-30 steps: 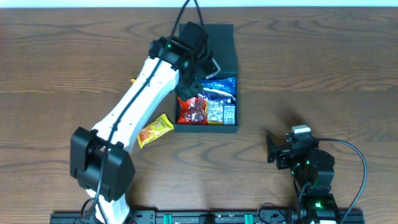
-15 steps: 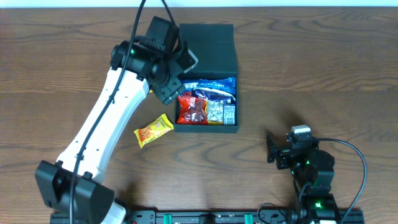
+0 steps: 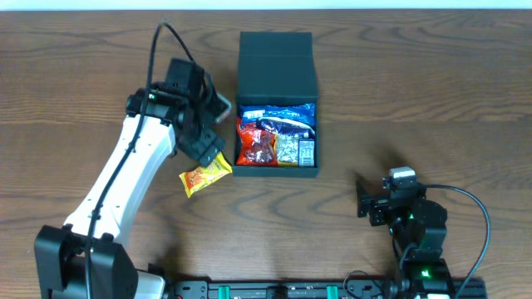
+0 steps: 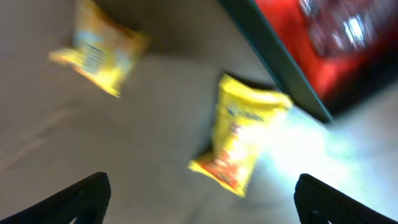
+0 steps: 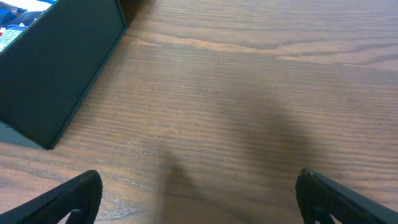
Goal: Pack container
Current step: 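Withdraw the left gripper and move it to the yellow Julie's packet, then grasp the yellow Julie's Peanut Butter packet with the left gripper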
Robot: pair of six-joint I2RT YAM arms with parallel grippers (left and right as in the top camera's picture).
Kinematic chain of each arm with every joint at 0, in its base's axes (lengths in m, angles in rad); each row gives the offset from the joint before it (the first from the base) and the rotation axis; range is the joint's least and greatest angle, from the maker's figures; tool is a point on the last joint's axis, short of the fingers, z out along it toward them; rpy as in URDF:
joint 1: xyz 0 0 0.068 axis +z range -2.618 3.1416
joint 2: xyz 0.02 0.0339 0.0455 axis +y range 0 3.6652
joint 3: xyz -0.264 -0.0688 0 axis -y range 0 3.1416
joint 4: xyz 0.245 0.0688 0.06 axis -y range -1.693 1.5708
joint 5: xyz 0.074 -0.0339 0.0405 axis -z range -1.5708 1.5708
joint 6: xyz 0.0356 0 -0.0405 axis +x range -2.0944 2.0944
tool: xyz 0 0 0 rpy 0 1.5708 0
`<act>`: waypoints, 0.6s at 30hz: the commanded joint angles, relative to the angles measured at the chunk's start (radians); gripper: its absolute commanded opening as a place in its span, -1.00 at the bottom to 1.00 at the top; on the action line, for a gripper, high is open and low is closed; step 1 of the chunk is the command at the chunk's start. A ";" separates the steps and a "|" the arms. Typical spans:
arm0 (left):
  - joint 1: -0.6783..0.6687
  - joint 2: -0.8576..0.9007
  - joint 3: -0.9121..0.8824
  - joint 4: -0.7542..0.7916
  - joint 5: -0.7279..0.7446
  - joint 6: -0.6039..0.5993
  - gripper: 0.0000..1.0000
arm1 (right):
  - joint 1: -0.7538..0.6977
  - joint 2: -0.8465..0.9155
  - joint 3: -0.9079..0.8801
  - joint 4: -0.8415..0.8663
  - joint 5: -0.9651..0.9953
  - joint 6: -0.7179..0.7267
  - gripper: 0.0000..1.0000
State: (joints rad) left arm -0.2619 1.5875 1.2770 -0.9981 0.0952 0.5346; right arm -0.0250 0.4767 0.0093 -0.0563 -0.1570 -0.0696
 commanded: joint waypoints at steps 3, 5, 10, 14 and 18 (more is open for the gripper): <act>0.000 -0.020 -0.072 -0.019 0.100 0.053 0.90 | -0.006 -0.005 -0.004 0.000 0.003 0.005 0.98; 0.000 -0.020 -0.112 -0.010 0.119 0.053 0.90 | -0.006 -0.005 -0.004 0.000 0.003 0.005 0.99; 0.000 -0.020 -0.199 0.046 0.104 0.051 0.90 | -0.006 -0.005 -0.004 0.000 0.003 0.005 0.99; -0.006 -0.020 -0.254 0.129 0.097 0.042 0.90 | -0.006 -0.005 -0.004 -0.001 0.003 0.005 0.99; -0.022 -0.020 -0.317 0.226 0.040 0.041 0.91 | -0.006 -0.005 -0.004 0.000 0.003 0.005 0.99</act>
State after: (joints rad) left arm -0.2752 1.5871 0.9939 -0.7990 0.1806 0.5766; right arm -0.0250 0.4767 0.0093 -0.0563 -0.1570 -0.0696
